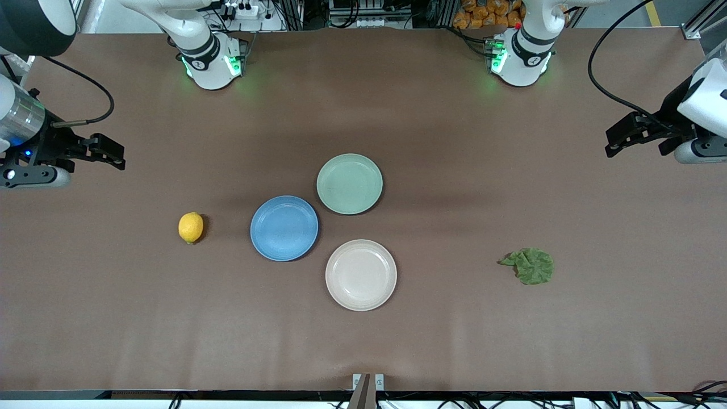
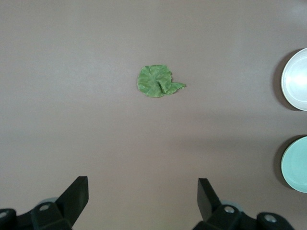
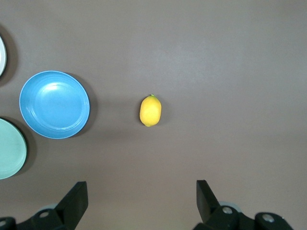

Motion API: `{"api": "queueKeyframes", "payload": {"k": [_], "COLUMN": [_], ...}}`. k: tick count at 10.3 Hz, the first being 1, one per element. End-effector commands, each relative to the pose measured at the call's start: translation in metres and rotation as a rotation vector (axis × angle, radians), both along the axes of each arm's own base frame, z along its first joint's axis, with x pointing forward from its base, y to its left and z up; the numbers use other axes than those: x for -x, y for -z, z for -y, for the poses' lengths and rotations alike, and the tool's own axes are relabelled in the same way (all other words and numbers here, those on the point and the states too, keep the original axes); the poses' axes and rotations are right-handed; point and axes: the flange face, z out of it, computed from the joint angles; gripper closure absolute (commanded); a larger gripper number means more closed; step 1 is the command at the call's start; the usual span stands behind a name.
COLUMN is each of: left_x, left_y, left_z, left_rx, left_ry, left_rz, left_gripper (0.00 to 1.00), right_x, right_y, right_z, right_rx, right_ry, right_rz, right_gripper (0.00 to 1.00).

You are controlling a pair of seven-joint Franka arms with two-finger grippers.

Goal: Place lemon and lettuce in plates

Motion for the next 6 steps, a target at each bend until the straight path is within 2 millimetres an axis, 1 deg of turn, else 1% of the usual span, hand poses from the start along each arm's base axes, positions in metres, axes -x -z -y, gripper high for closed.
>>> {"api": "queueKeyframes", "payload": {"k": [1,3,4,5,6], "left_x": [0.005,-0.003,-0.012,-0.022,-0.036], "left_y": [-0.002,0.014,0.031,0.051,0.079], "left_z": [0.0,-0.001,0.0,0.001,0.008], "left_rx": [0.014,0.01,0.008,0.006,-0.006], "left_ry": [0.017,0.027,0.035,0.033,0.044], "left_rz": [-0.011,-0.04,-0.069,-0.094,-0.114], "left_gripper": [0.0,0.0,0.0,0.0,0.0], "right_x": [0.007,0.007,0.007,0.001,-0.011], "right_y": [-0.002,-0.002,0.001,0.009,0.033], "right_z": [0.0,0.0,0.002,0.013,0.02], "right_rx": [0.008,0.009,0.01,0.007,0.004], "right_ry": [0.014,0.014,0.016,0.036,0.047], "right_rz": [0.001,0.0,-0.004,0.004,0.023], "right_gripper": [0.0,0.0,0.0,0.0,0.0]}}
